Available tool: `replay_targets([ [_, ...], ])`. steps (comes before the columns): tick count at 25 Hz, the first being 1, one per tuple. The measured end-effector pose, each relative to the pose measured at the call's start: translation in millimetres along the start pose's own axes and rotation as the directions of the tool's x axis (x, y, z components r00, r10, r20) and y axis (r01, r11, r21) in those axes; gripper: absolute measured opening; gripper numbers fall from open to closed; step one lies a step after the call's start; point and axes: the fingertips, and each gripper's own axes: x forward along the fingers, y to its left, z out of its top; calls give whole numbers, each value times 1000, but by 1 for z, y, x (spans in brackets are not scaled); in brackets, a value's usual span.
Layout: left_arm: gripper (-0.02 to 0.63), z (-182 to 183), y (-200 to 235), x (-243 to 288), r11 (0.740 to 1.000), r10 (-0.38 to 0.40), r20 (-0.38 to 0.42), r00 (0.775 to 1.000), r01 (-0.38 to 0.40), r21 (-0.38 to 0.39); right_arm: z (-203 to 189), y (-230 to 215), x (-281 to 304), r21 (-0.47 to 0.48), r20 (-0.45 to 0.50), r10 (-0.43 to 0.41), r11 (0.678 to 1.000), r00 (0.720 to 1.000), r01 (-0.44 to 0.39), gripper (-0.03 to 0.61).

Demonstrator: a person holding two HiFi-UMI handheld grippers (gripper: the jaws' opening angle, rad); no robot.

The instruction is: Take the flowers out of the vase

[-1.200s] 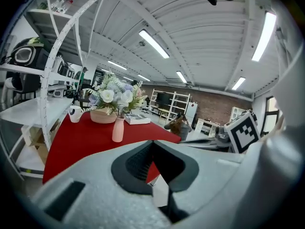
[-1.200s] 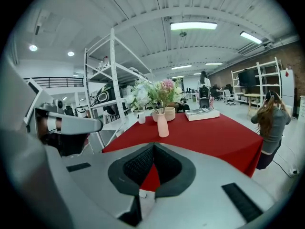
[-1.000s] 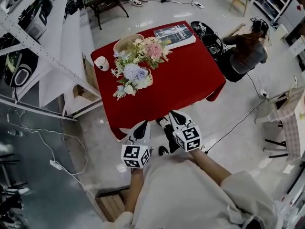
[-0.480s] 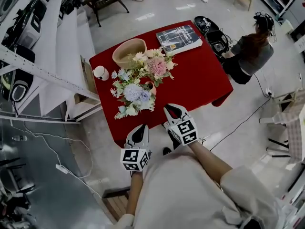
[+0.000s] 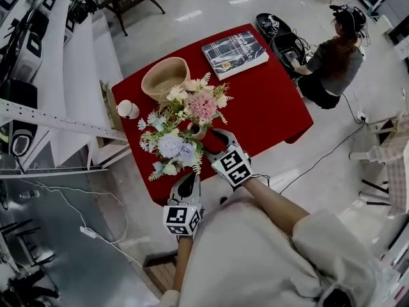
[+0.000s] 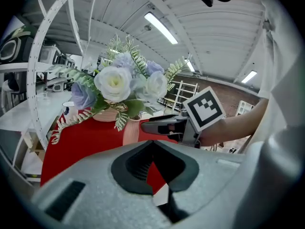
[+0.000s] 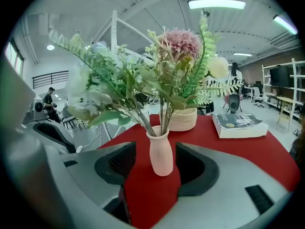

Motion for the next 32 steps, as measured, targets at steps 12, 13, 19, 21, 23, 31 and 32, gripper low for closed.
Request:
replay_targets([
  [12,10,7,22,6,996,79,6,997,-79,-39,11,-3,36,-74,-59,30,997,998,-35,281],
  [13,10,7,24,7,996,84,5,996,-84,-41,12,-2,39,-86,-61,37,995,997,-42,282],
  [19,9,6,33,4,991,119,4,993,-118,-67,24,2,48,-110,-35,49,993,998,-52,282],
  [21,11,5,35,2,989,129,2,992,-128,-71,28,3,50,-121,-31,50,991,998,-53,282],
  [23,11,4,36,0,988,136,1,991,-136,-72,32,5,51,-135,-25,56,989,998,-58,281],
  [31,11,6,46,-5,979,187,14,982,-185,-88,35,-2,53,-147,-12,45,988,999,-46,279],
  [32,10,7,45,-5,978,189,15,982,-187,-89,36,-2,53,-149,-10,47,988,999,-48,279],
])
